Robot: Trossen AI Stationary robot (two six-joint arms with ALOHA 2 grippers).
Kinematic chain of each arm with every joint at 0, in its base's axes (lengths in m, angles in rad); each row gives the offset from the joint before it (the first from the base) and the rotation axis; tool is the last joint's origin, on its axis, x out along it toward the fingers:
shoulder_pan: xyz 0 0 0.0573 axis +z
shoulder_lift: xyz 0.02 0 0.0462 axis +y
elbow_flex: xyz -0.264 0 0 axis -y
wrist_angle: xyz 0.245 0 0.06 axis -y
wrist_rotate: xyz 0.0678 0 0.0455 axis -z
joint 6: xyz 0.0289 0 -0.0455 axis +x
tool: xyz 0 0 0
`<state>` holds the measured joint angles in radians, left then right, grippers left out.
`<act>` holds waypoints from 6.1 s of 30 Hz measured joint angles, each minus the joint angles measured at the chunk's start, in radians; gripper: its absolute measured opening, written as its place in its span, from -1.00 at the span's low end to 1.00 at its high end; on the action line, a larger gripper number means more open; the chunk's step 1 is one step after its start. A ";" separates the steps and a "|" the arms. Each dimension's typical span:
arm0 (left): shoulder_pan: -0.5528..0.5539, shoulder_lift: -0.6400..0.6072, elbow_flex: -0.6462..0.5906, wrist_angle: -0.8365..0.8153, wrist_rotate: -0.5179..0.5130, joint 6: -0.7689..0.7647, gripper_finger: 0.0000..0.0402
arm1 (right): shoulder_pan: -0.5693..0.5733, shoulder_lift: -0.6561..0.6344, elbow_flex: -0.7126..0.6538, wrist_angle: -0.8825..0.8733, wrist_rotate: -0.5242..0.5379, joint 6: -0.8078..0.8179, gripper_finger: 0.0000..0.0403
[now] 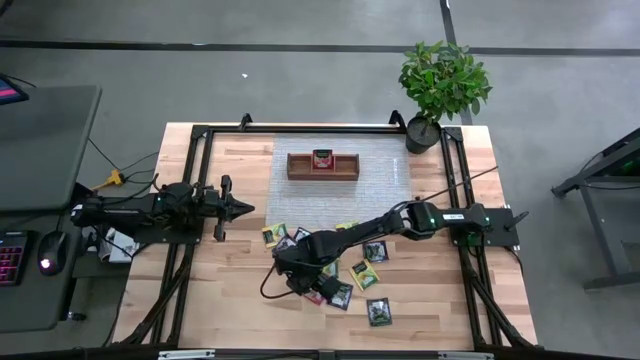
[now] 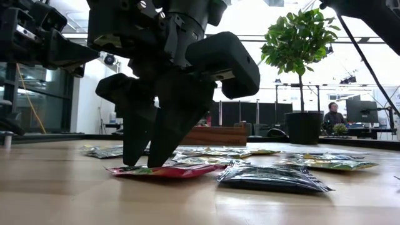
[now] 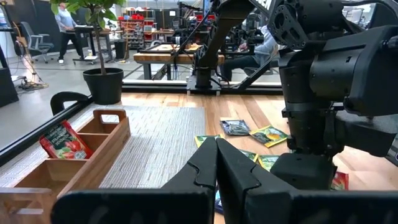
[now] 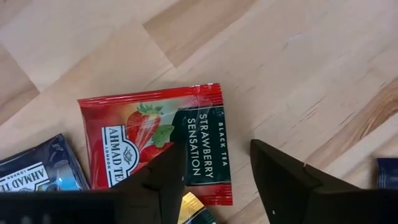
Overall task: Pick & Place Tea
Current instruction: Put the red tea bag into the middle section of the wooden organizer, then put the yellow tea bag into the right section of the wooden organizer
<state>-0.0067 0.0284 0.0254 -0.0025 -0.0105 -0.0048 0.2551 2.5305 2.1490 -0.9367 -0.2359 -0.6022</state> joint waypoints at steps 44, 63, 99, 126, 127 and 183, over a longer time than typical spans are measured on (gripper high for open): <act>0.000 0.000 0.000 0.000 0.000 0.000 -1.00 | -0.005 -0.003 -0.005 0.026 0.050 0.061 -1.00; 0.000 0.000 0.000 0.000 0.000 0.000 -1.00 | -0.069 -0.258 -0.006 0.078 0.679 0.265 -1.00; 0.000 0.000 0.000 0.000 0.000 0.000 -1.00 | -0.460 -0.284 -0.203 0.022 0.923 0.463 -1.00; 0.000 0.000 0.000 0.000 0.000 0.000 -1.00 | -0.527 -0.283 -0.220 0.097 0.848 0.410 -1.00; 0.000 0.000 0.000 0.000 0.000 0.000 -1.00 | -0.529 -0.283 -0.227 0.099 0.843 0.410 -1.00; 0.000 0.000 0.000 0.000 0.000 0.000 -1.00 | -0.320 -0.512 -0.284 -0.071 0.251 0.652 -0.23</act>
<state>-0.0070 0.0284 0.0250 -0.0025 -0.0105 -0.0048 -0.0653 2.0182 1.8648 -1.0077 0.0149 0.0502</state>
